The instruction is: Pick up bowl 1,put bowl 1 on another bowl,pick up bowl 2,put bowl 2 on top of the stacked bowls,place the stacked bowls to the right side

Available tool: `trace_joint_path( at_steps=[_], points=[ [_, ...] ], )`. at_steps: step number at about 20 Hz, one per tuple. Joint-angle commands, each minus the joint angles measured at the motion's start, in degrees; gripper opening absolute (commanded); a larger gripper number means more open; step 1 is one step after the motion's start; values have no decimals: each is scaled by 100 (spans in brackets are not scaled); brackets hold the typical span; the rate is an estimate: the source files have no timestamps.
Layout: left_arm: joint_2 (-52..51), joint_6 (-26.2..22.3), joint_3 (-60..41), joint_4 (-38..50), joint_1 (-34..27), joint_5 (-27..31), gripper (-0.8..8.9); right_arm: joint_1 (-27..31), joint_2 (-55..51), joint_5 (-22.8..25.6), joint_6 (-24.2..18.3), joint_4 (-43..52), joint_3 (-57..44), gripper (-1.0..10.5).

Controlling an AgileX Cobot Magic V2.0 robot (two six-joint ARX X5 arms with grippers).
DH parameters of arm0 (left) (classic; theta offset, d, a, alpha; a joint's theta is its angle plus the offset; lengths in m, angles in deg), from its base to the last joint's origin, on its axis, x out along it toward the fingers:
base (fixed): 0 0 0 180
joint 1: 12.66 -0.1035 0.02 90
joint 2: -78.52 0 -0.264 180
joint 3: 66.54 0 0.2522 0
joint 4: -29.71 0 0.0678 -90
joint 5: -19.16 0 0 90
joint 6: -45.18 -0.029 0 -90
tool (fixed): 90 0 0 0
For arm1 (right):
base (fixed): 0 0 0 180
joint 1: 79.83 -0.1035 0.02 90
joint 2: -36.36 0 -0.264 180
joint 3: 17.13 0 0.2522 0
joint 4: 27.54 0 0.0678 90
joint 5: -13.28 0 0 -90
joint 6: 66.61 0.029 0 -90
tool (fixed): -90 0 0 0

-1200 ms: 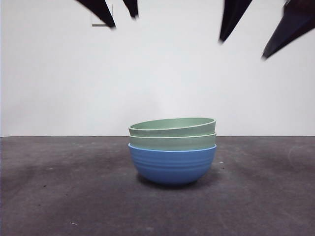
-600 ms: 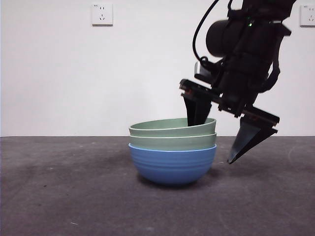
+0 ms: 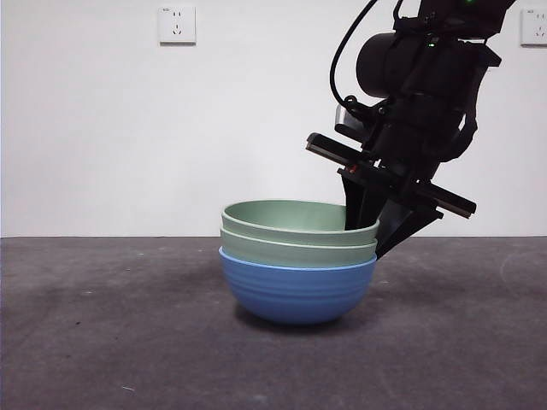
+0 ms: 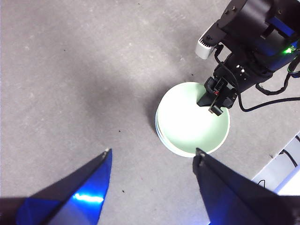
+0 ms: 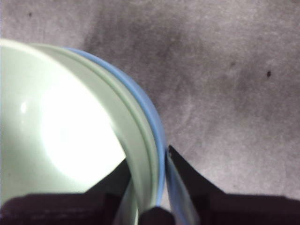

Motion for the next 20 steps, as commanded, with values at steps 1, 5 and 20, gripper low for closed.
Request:
trace_joint_path(
  at_steps=[1, 5, 20],
  points=[
    [2, -52, -17, 33, 11, 17, 297, 33, -188, 31, -52, -22, -44, -12],
    [2, -52, -17, 61, 11, 15, 297, 463, -584, 72, -55, 0, -15, -13],
    [2, -4, -17, 90, 17, 7, 296, 2302, -186, 79, -223, 273, -13, -13]
  ],
)
